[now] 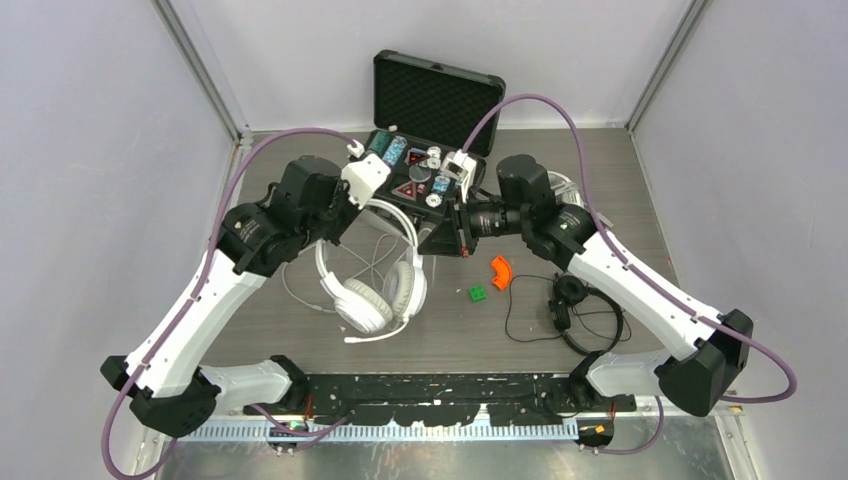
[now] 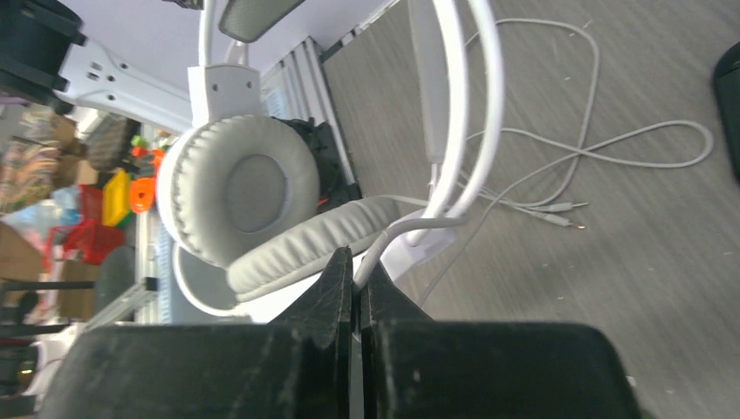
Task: Wrap the headphones
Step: Wrap the headphones cable around the headphones.
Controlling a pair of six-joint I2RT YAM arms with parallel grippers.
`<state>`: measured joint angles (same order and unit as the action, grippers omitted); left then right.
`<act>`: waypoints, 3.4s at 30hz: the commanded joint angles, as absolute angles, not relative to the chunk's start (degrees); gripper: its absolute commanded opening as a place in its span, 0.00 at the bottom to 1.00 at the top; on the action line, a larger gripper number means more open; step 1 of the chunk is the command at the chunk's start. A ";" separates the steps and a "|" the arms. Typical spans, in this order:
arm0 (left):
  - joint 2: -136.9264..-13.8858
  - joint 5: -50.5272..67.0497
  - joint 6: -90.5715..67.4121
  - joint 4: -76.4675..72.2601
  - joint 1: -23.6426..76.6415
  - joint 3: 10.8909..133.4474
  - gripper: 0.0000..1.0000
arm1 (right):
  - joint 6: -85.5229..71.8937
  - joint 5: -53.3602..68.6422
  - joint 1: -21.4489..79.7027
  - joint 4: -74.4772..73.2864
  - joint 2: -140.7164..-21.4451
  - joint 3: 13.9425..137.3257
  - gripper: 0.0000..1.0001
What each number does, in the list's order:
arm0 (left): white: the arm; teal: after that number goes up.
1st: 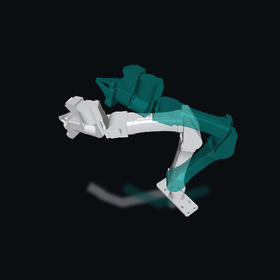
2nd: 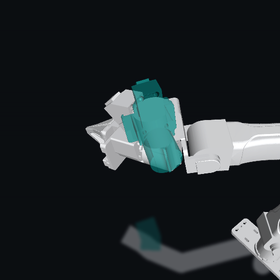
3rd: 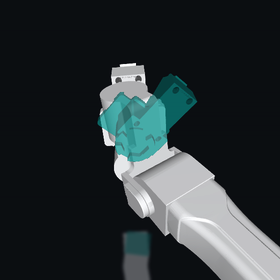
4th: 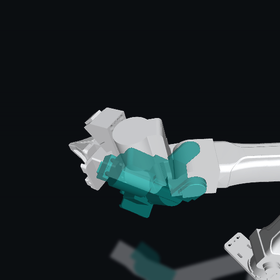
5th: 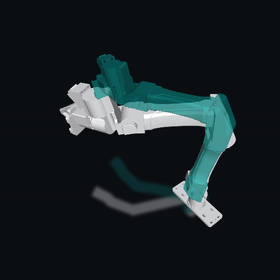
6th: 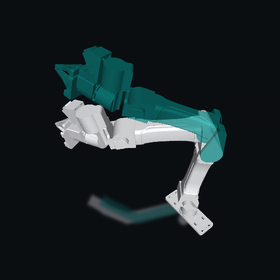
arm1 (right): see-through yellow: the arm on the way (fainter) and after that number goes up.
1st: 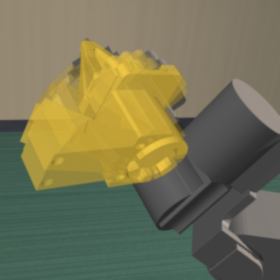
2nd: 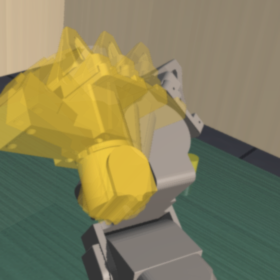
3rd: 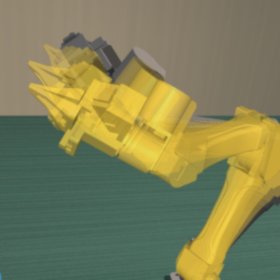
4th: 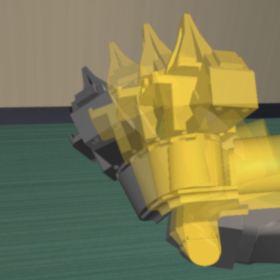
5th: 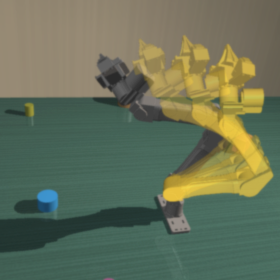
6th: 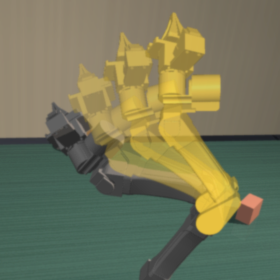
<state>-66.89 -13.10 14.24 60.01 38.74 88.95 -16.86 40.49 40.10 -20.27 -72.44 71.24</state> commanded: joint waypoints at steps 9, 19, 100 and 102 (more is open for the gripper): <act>-64.07 -27.58 13.76 48.38 40.44 86.37 0.00 | -45.49 50.77 39.84 15.45 -76.27 66.21 0.14; -63.12 -35.40 10.08 43.41 40.63 84.82 0.00 | -56.50 51.56 39.84 30.80 -80.55 65.86 0.20; -63.64 -58.18 -52.81 42.70 40.63 91.16 0.00 | -20.09 20.25 56.49 19.14 -79.63 69.01 0.25; -64.07 -58.42 -53.31 42.77 40.61 91.59 0.00 | -18.76 18.92 57.33 19.03 -79.31 68.64 0.26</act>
<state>-64.20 -57.21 -47.90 48.34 40.60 87.88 -23.73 22.87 56.12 17.96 -81.97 69.17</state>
